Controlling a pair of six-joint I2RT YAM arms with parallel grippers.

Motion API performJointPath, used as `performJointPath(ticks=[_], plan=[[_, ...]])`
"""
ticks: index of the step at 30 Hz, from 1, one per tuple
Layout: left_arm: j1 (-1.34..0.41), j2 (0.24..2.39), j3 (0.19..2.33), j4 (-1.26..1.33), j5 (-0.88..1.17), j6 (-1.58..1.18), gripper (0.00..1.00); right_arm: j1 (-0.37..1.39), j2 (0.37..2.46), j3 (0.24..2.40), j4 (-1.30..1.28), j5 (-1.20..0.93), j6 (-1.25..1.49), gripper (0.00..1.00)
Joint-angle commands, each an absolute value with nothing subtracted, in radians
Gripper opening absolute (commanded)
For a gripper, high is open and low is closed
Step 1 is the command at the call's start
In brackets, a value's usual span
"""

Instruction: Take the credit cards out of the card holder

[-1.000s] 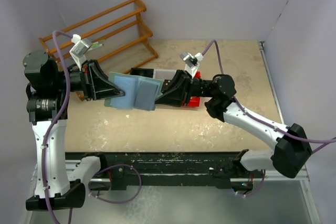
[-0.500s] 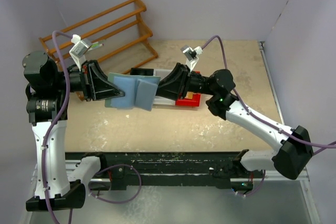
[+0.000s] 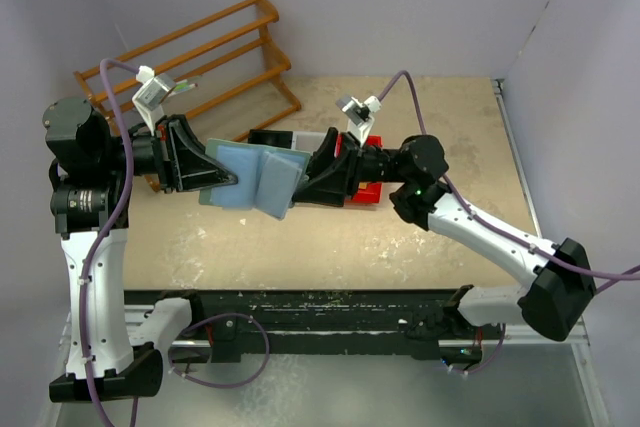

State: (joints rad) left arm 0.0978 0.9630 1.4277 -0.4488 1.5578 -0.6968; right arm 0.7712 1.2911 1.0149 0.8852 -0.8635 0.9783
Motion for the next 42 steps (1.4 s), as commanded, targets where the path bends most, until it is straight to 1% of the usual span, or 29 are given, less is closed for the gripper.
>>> performJointPath(ticks=[1,7,10,15,18,26,28,31,33,34,38,42], plan=[[0.1,0.962,1.453,-0.418,1.695,-0.709,0.0,0.772,1.296,1.015,1.099,-1.005,1.077,0.48],[0.1,0.962,1.456,-0.418,1.694,-0.713,0.0,0.772,1.306,1.026,1.142,-0.975,1.105,0.38],[0.1,0.962,1.46,-0.417,1.696,-0.715,0.0,0.772,1.315,1.039,1.143,-0.973,1.114,0.35],[0.1,0.962,1.461,-0.417,1.699,-0.716,0.0,0.772,1.308,1.04,1.131,-0.953,1.109,0.25],[0.1,0.963,1.462,-0.416,1.701,-0.716,0.0,0.772,1.299,1.052,1.081,-0.935,1.089,0.19],[0.1,0.962,1.464,-0.416,1.704,-0.721,0.0,0.772,1.257,1.053,0.963,-0.859,0.998,0.09],[0.1,0.962,1.468,-0.416,1.704,-0.721,0.0,0.772,1.247,1.073,0.877,-0.819,0.921,0.1],[0.1,0.962,1.47,-0.416,1.703,-0.722,0.0,0.78,1.237,1.103,0.749,-0.731,0.842,0.18],[0.1,0.963,1.47,-0.416,1.701,-0.723,0.0,0.784,1.231,1.121,0.688,-0.683,0.811,0.28],[0.1,0.963,1.47,-0.417,1.701,-0.723,0.0,0.785,1.23,1.129,0.672,-0.673,0.802,0.29],[0.1,0.963,1.468,-0.416,1.7,-0.722,0.0,0.79,1.228,1.129,0.696,-0.665,0.811,0.36],[0.1,0.965,1.466,-0.418,1.698,-0.723,0.0,0.798,1.24,1.132,0.726,-0.683,0.828,0.37]])
